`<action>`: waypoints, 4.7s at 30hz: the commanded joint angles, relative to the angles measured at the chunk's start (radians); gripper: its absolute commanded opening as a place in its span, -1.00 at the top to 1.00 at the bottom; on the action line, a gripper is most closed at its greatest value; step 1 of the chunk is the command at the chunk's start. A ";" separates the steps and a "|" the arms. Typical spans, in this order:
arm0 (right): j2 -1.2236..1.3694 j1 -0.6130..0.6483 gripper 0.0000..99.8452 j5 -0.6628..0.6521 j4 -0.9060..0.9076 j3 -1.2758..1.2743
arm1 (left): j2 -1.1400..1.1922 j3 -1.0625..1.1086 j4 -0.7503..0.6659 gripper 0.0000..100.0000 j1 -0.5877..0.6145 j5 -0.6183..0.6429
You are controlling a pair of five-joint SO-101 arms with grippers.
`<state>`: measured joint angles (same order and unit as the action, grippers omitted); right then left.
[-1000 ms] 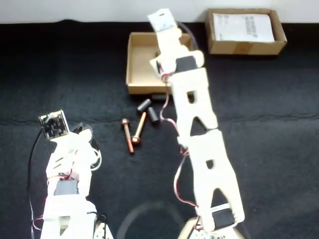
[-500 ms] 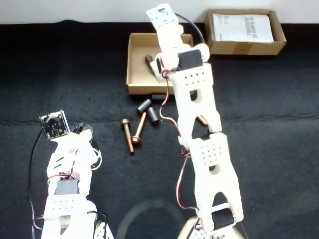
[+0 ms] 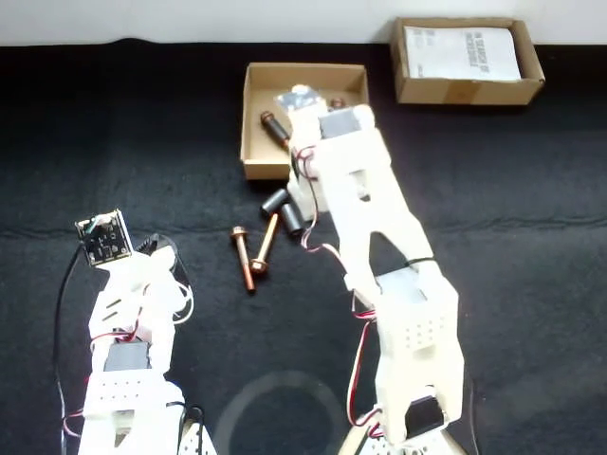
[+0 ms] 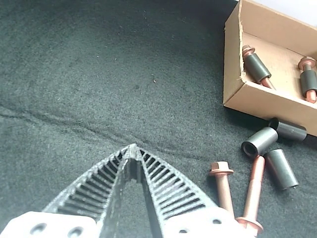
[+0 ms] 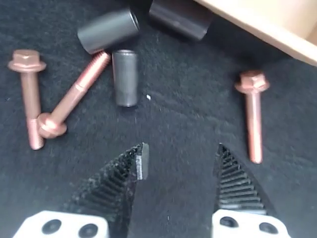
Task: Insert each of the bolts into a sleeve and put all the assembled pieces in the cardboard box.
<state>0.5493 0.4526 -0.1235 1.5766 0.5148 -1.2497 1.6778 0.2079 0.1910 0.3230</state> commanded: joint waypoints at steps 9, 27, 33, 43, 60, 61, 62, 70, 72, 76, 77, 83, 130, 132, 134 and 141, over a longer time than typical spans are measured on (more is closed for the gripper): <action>-0.077 0.097 0.60 0.011 -0.292 -0.203 | -0.013 0.021 0.002 0.98 0.012 -0.003; 0.068 0.108 0.60 0.009 -0.423 -0.202 | -0.097 0.025 0.061 0.98 0.012 -0.003; 0.079 0.105 0.82 0.009 -0.426 -0.202 | -0.094 0.025 0.061 0.98 0.012 -0.003; 0.070 0.081 0.99 0.009 -0.361 -0.137 | -0.094 0.025 0.061 0.98 0.012 -0.003; 0.068 -0.081 0.99 0.009 0.191 0.545 | -0.091 0.025 0.069 0.98 0.004 -0.003; 0.061 -0.099 0.99 0.009 0.191 0.581 | -0.091 0.025 0.081 0.98 0.002 -0.003; 0.039 -0.125 0.99 0.009 0.191 0.605 | -0.091 0.025 0.091 0.98 -0.005 -0.003; -0.357 -0.266 0.99 0.005 0.189 0.460 | -0.091 0.025 0.123 0.98 -0.101 -0.003; -0.492 -0.292 0.99 0.005 0.189 0.335 | -0.093 0.025 0.149 0.98 -0.154 -0.003; -0.776 -0.346 0.99 0.005 0.186 0.042 | -0.101 0.027 0.195 0.98 -0.257 -0.003; -0.843 -0.360 0.99 0.005 0.186 -0.030 | -0.101 0.027 0.203 0.98 -0.277 -0.003; -1.222 -0.452 0.99 0.002 0.183 -0.430 | -0.101 -0.005 0.207 0.98 -0.309 -0.003; -2.376 -0.624 0.99 0.005 0.024 -1.423 | 1.532 -1.778 0.589 0.98 -0.808 0.264; -2.376 -0.624 0.99 0.005 0.024 -1.423 | 1.655 -1.879 0.591 0.98 -0.789 0.344; -2.376 -0.624 0.99 0.005 0.022 -1.423 | 1.767 -1.977 0.591 0.98 -0.771 0.422; -2.376 -0.619 0.99 0.005 0.015 -1.454 | 2.081 -2.331 0.689 0.98 -0.710 0.582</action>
<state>-1.8228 -0.1580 -0.1220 1.6149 -0.9229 0.7633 -0.4795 0.8477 -0.5470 0.8600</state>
